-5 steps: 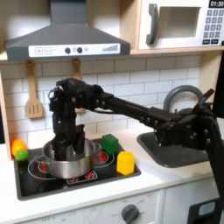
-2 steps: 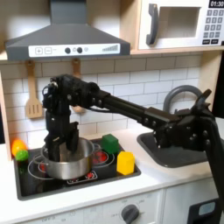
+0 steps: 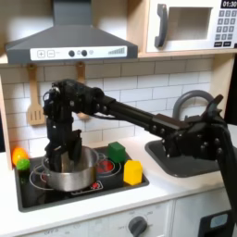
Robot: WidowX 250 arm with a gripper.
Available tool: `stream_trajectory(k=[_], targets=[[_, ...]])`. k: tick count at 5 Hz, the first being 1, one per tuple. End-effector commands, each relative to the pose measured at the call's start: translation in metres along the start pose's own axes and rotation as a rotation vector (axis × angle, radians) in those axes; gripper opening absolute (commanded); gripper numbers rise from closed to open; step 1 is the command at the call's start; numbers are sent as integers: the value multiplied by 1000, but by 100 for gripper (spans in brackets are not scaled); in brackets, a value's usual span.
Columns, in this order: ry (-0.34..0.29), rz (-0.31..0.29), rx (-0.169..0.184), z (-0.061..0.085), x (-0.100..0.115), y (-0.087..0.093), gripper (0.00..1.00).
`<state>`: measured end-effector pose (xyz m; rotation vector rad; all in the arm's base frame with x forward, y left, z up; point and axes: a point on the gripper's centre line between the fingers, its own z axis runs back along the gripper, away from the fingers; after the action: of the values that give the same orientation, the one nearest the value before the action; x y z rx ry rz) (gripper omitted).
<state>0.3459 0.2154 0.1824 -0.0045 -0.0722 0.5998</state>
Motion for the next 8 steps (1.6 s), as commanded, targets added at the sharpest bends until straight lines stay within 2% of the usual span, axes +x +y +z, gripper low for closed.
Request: stream_trajectory(k=[1,4,6,8], targets=[[8,30,8,-5,4,12,100],[15,42,2,-6,4,21,100],[11,25,-10,-5,2,11,100],[42,24,-28,-15,-3,6,100]])
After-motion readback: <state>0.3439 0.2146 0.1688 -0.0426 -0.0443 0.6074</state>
